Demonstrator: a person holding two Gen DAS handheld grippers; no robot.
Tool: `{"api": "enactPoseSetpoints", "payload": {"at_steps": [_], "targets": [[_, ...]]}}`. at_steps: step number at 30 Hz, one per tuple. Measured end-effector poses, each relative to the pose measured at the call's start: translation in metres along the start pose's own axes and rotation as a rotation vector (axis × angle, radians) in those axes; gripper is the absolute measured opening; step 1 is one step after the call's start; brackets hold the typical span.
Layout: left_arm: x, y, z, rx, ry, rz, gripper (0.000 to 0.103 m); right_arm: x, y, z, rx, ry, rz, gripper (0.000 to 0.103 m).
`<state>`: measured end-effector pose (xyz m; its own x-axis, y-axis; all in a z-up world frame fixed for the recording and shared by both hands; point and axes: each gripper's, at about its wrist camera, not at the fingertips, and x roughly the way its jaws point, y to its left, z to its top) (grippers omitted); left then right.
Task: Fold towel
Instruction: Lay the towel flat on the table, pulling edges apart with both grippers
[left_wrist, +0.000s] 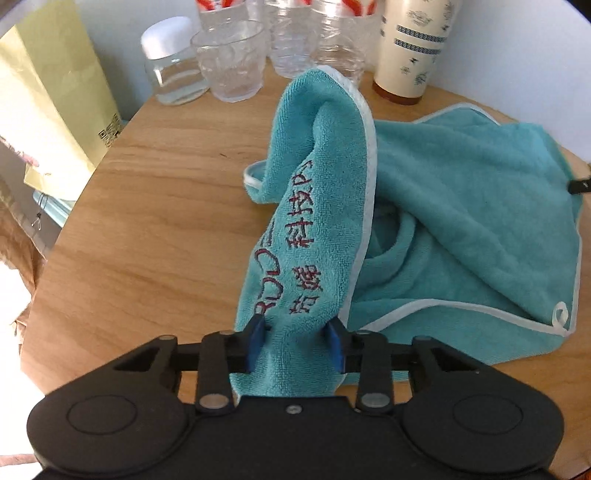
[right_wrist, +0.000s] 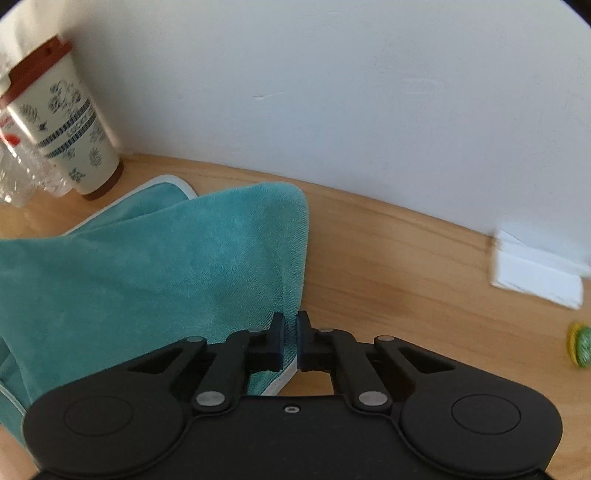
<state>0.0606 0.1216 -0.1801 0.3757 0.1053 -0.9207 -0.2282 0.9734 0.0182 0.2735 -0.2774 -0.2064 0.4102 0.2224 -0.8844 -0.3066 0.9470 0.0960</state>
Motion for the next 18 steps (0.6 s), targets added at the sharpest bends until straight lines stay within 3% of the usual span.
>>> {"api": "enactPoseSetpoints", "payload": {"at_steps": [11, 18], "targets": [[-0.001, 0.017, 0.008, 0.019, 0.016, -0.036, 0.016, -0.075, -0.025, -0.065, 0.114, -0.027, -0.157, 0.005], [0.005, 0.021, 0.022, 0.08, 0.045, -0.018, 0.015, -0.122, -0.035, -0.136, 0.185, 0.085, -0.285, 0.005]]}}
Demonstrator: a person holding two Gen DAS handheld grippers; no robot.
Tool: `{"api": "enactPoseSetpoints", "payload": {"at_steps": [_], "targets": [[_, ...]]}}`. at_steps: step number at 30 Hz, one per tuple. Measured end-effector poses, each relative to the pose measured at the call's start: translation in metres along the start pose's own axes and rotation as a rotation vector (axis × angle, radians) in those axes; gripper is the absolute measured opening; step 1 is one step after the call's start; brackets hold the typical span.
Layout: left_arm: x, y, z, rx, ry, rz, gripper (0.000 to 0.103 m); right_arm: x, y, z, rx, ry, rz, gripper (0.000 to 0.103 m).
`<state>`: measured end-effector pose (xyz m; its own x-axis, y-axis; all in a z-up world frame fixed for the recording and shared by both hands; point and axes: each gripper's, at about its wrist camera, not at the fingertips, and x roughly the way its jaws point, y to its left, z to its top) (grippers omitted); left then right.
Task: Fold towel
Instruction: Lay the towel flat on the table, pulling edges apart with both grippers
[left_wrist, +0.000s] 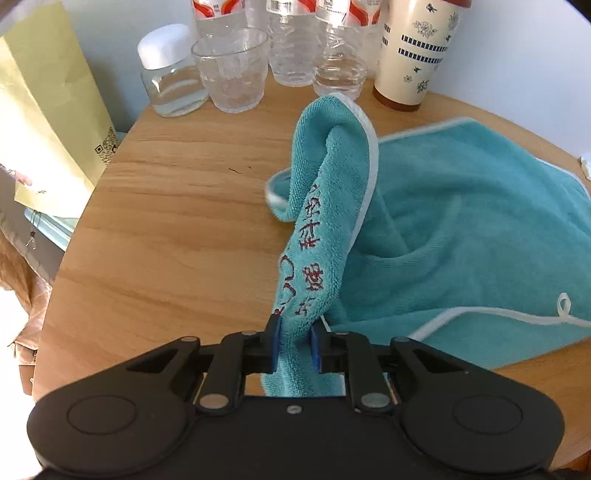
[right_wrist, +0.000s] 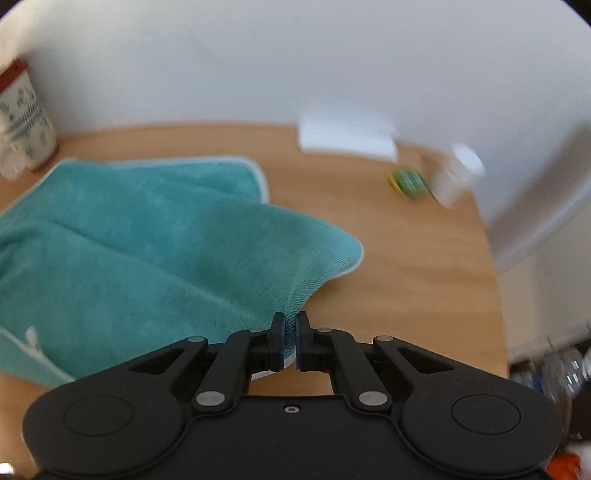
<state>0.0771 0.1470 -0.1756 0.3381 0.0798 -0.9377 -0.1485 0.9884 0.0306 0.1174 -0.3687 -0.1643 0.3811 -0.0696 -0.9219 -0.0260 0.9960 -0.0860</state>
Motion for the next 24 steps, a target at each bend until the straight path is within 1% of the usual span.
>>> {"api": "enactPoseSetpoints", "payload": {"at_steps": [1, 5, 7, 9, 11, 12, 13, 14, 16, 18, 21, 22, 24], "targets": [[0.001, 0.0, 0.002, 0.007, 0.003, 0.003, 0.015, -0.004, -0.003, -0.012, 0.012, 0.026, -0.017, 0.005], [0.004, 0.005, 0.007, 0.039, 0.023, 0.017, 0.015, -0.017, -0.008, -0.044, 0.024, 0.095, -0.052, 0.005], [0.007, 0.008, 0.01, 0.057, 0.031, 0.029, 0.015, -0.021, -0.005, -0.057, 0.017, 0.127, -0.048, 0.005], [0.01, 0.012, 0.012, 0.057, 0.043, 0.032, 0.015, -0.021, 0.004, -0.071, -0.004, 0.164, -0.021, 0.006], [0.013, 0.015, 0.015, 0.049, 0.05, 0.034, 0.015, -0.024, 0.011, -0.077, -0.039, 0.155, -0.006, 0.009], [0.015, 0.017, 0.017, 0.048, 0.052, 0.04, 0.015, -0.027, 0.015, -0.08, -0.058, 0.146, 0.001, 0.011], [0.016, 0.019, 0.018, 0.054, 0.044, 0.065, 0.015, -0.028, 0.016, -0.081, -0.067, 0.139, 0.004, 0.018], [0.016, 0.022, 0.019, 0.055, 0.04, 0.093, 0.015, -0.032, 0.011, -0.085, -0.067, 0.13, 0.004, 0.027], [0.018, 0.03, 0.019, 0.049, 0.048, 0.138, 0.015, -0.037, -0.002, -0.091, -0.043, 0.13, 0.005, 0.032], [0.018, 0.036, 0.017, 0.039, 0.05, 0.138, 0.015, -0.038, -0.02, -0.101, 0.007, 0.147, -0.003, 0.032], [0.013, 0.046, 0.016, 0.018, 0.046, 0.143, 0.016, -0.036, -0.044, -0.114, 0.084, 0.14, -0.025, 0.033], [0.01, 0.048, 0.016, 0.015, 0.043, 0.157, 0.015, -0.034, -0.048, -0.115, 0.109, 0.136, -0.018, 0.033], [-0.002, 0.051, 0.018, 0.004, 0.018, 0.164, 0.015, -0.029, -0.062, -0.108, 0.198, 0.107, 0.04, 0.033]]}}
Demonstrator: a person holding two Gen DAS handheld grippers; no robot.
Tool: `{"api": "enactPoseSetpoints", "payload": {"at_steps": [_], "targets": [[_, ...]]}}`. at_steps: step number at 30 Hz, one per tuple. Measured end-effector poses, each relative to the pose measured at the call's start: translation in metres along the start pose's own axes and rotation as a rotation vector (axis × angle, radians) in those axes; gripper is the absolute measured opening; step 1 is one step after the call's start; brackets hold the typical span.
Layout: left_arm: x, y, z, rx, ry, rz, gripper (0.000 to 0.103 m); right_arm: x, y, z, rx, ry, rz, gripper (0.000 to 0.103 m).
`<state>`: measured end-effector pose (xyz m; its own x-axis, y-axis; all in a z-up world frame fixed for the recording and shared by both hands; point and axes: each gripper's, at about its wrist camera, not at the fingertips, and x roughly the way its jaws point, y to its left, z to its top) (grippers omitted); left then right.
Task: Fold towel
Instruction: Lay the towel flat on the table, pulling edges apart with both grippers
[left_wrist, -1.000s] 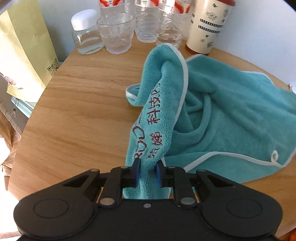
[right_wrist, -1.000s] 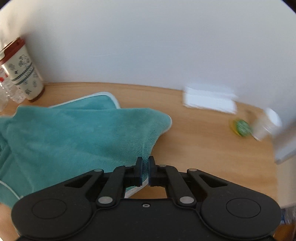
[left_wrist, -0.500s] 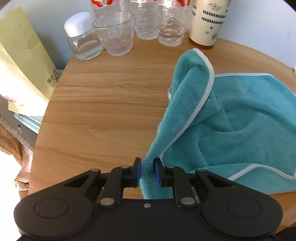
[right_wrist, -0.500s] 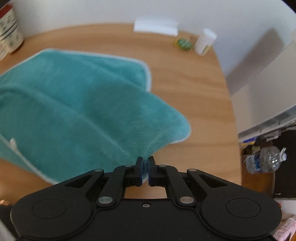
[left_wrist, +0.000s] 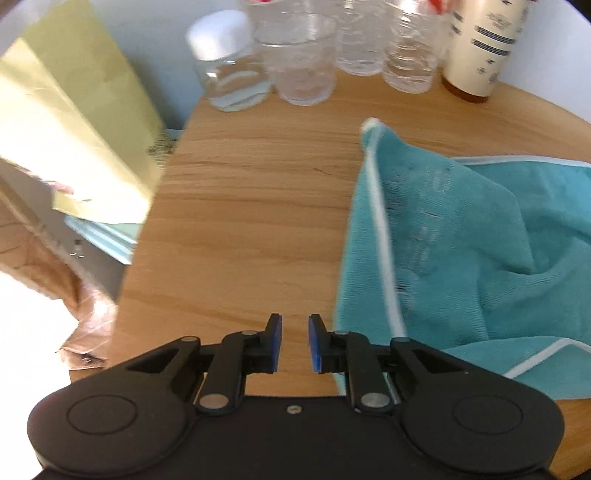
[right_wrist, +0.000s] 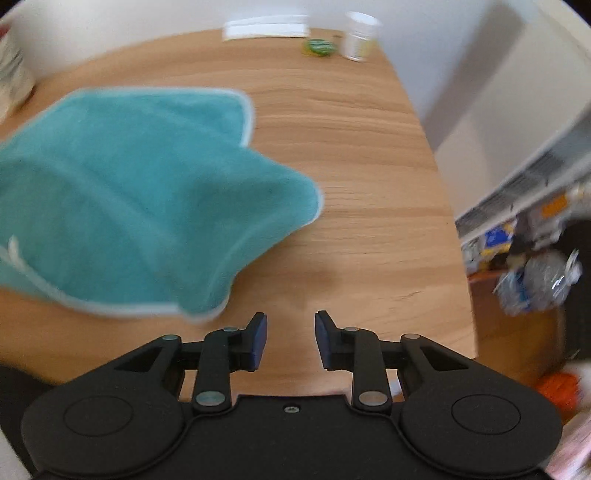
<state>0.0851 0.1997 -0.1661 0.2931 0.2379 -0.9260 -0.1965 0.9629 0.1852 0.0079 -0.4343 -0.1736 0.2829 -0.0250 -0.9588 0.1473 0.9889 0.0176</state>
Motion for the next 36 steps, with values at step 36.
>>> {"api": "enactPoseSetpoints", "payload": {"at_steps": [36], "targets": [[0.002, -0.12, -0.037, 0.32, -0.031, -0.132, 0.011, 0.081, 0.053, 0.183, -0.392, -0.058, -0.011, 0.0]]}}
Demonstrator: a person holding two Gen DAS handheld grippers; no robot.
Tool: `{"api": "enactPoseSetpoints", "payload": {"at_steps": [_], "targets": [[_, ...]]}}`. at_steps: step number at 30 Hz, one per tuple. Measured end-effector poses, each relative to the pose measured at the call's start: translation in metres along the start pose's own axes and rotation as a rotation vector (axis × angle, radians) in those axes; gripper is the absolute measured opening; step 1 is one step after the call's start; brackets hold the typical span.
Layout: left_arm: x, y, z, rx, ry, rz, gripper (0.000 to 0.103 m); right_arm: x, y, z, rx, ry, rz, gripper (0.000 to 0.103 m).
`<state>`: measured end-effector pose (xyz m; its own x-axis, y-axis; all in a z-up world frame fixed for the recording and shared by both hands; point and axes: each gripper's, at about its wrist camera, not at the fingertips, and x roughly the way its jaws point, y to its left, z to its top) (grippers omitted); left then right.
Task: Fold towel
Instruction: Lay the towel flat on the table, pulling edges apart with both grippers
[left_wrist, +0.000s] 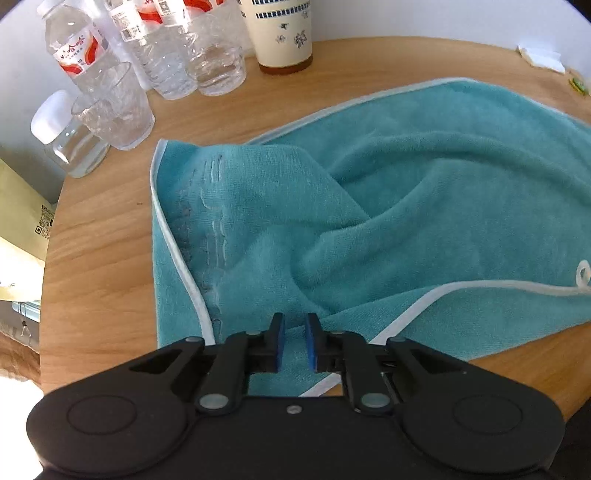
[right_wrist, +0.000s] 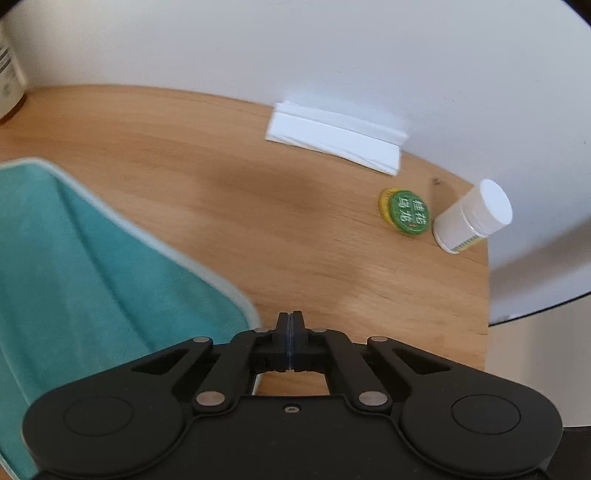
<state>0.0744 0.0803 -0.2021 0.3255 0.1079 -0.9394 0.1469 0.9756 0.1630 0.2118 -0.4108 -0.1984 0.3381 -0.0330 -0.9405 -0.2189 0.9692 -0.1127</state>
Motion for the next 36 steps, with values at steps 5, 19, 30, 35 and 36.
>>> {"api": "enactPoseSetpoints", "payload": {"at_steps": [5, 19, 30, 35, 36], "targets": [[-0.001, 0.001, 0.001, -0.02, 0.01, -0.009, 0.009, -0.01, 0.007, -0.001, -0.051, -0.022, 0.053, 0.041], [-0.01, -0.002, -0.023, -0.023, 0.028, -0.076, 0.01, 0.006, 0.031, -0.011, -0.054, 0.03, 0.083, 0.006], [-0.007, 0.006, -0.027, -0.03, 0.078, -0.073, 0.01, 0.022, 0.005, 0.016, -0.022, 0.018, -0.08, 0.005], [-0.006, 0.012, -0.027, -0.021, 0.105, -0.051, 0.01, 0.036, -0.015, 0.043, -0.035, -0.011, -0.132, 0.005], [-0.006, 0.013, -0.029, -0.022, 0.108, -0.049, 0.01, 0.038, -0.017, 0.048, -0.045, -0.015, -0.133, 0.005]]}}
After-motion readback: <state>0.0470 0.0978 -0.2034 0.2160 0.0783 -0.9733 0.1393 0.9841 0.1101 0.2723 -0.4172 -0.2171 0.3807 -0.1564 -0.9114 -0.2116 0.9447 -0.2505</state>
